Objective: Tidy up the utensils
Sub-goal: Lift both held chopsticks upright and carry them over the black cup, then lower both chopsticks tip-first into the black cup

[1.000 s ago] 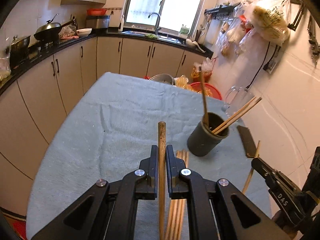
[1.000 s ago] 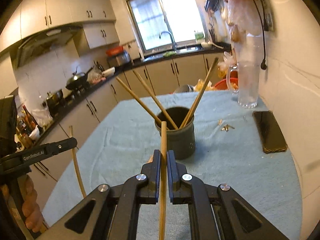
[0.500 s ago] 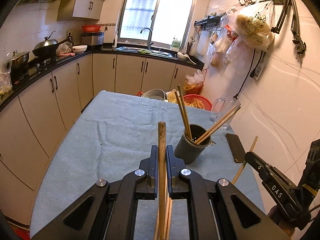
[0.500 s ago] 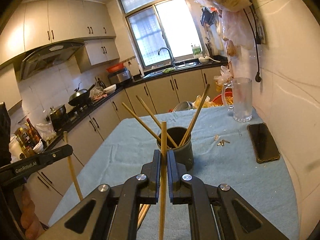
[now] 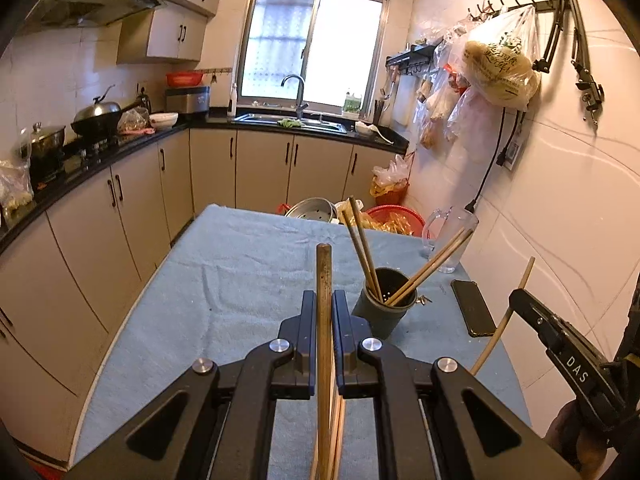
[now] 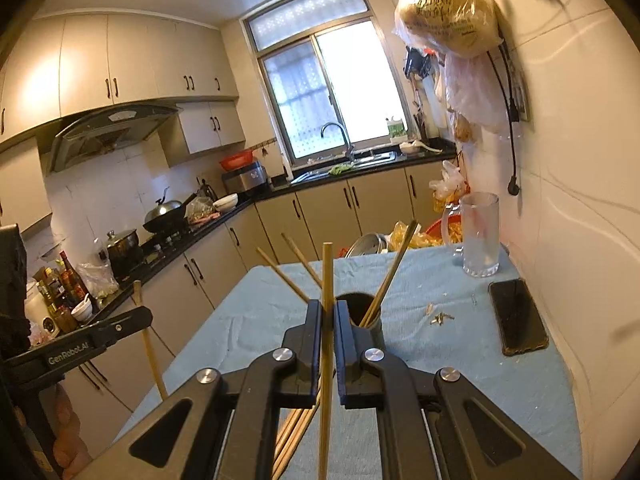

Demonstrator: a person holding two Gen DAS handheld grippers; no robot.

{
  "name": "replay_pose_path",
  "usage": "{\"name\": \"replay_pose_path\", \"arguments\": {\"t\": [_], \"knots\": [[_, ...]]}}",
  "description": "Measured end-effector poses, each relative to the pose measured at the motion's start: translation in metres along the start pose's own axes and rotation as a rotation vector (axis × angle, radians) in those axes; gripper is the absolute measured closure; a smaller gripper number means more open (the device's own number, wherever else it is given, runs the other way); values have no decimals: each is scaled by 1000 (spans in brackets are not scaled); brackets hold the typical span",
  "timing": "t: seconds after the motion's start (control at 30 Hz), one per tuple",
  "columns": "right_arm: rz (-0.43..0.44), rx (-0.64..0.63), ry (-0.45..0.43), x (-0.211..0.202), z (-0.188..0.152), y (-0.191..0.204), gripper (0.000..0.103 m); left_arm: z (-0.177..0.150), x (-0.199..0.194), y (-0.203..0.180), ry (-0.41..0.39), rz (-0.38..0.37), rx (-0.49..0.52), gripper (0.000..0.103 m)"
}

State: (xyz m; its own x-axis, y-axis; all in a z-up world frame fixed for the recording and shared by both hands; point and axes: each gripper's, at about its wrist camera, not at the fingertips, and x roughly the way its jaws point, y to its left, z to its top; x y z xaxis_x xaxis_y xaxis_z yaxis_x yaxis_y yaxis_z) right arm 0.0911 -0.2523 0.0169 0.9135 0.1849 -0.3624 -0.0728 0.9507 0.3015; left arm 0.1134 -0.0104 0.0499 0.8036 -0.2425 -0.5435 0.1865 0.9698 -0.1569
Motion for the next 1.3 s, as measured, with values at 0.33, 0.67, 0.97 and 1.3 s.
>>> {"name": "replay_pose_path", "arguments": {"t": [0.33,0.67,0.97,1.3], "knots": [[-2,-7,-54,-12,20,3,96,16,-12,-11,-48,-3,28,96],[-8,9,-82,-7,36,-3,96,38,-2,-15,-68,-50,0,96],[-30,23,-132,7,60,-15,96,72,27,-31,-105,-108,-9,96],[-43,30,-189,39,81,-27,96,98,80,-37,-136,-134,-51,96]]}}
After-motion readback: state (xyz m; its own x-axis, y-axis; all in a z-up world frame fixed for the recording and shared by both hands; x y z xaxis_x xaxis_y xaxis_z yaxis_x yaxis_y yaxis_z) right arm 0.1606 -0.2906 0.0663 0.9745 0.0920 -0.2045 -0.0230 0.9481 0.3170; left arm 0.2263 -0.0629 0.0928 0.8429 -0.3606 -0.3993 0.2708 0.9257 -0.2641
